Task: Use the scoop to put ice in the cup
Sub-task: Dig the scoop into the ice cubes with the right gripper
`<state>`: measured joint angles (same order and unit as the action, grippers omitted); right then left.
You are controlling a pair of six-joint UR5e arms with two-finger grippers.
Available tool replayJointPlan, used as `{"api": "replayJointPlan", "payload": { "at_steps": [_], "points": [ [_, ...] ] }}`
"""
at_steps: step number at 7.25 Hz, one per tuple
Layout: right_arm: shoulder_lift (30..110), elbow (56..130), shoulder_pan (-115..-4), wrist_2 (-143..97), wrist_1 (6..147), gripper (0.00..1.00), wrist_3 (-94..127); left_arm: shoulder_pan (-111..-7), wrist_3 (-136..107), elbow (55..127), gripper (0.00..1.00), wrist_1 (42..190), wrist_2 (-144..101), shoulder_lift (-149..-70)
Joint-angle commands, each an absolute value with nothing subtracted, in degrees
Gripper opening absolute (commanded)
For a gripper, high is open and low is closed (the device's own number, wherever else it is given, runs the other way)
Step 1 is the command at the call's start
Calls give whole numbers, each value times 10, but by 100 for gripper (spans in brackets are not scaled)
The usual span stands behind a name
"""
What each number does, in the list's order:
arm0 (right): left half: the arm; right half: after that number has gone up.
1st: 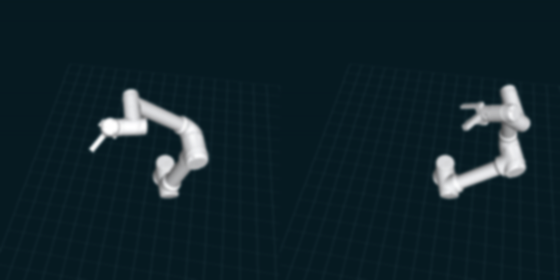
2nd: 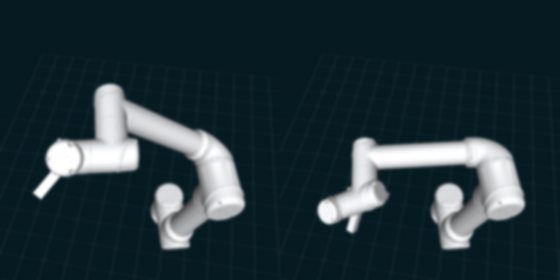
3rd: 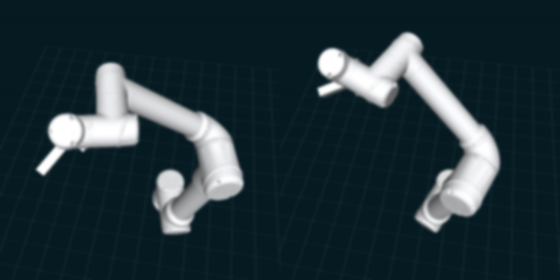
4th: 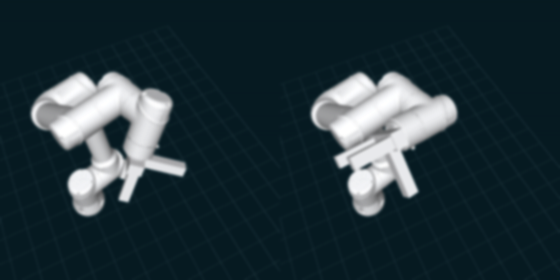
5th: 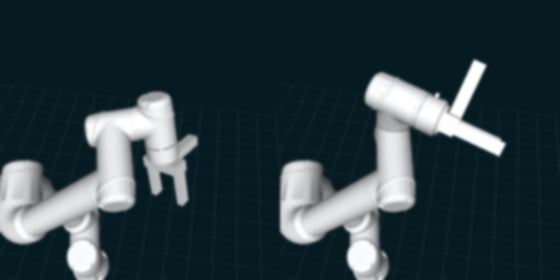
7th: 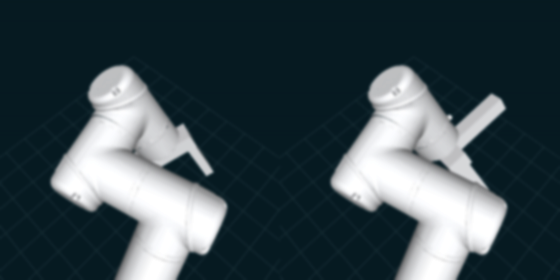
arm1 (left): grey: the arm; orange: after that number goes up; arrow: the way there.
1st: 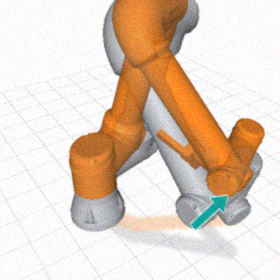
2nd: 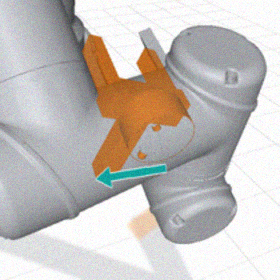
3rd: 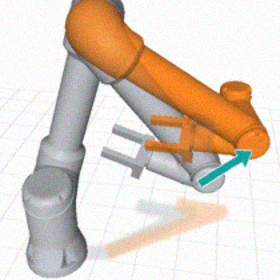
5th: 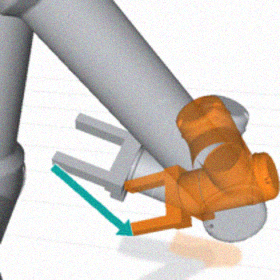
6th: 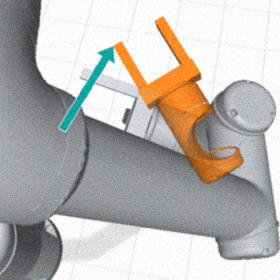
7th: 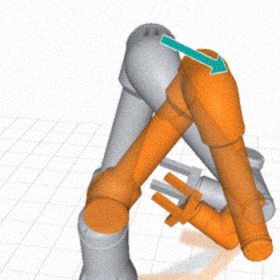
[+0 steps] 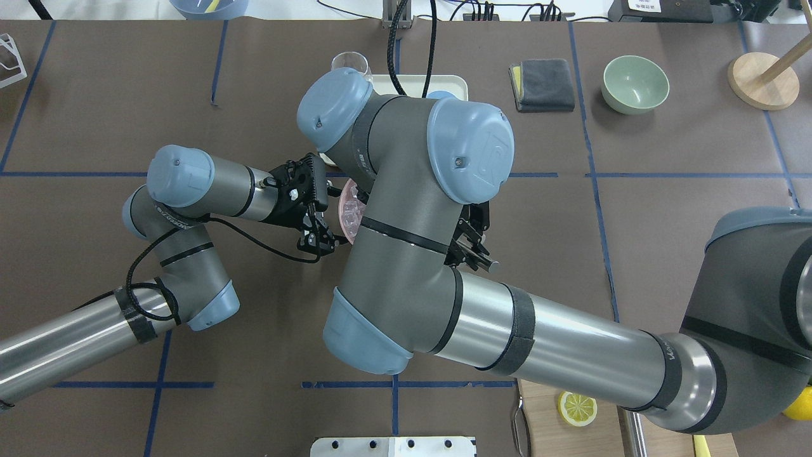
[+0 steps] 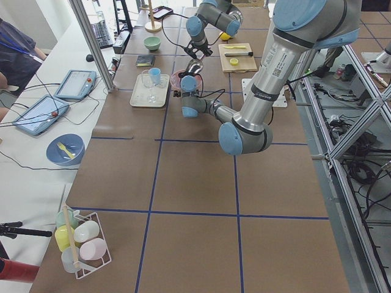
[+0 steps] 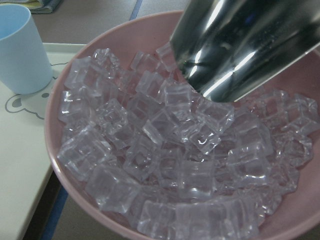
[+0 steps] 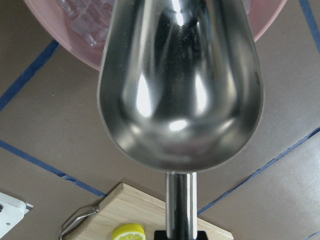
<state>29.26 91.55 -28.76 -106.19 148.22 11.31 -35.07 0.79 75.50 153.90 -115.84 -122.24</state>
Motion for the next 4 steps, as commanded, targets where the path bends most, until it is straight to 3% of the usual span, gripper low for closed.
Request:
{"api": "replayJointPlan", "payload": {
  "at_steps": [1, 4],
  "points": [
    [294, 897, -285, -1059, 1459, 0, 107, -351, 8, 755, 100, 1539, -1158, -1223],
    [294, 870, -285, -1051, 1420, 0, 106, -351, 7, 755, 100, 1539, -1158, -1223]
  ]
}}
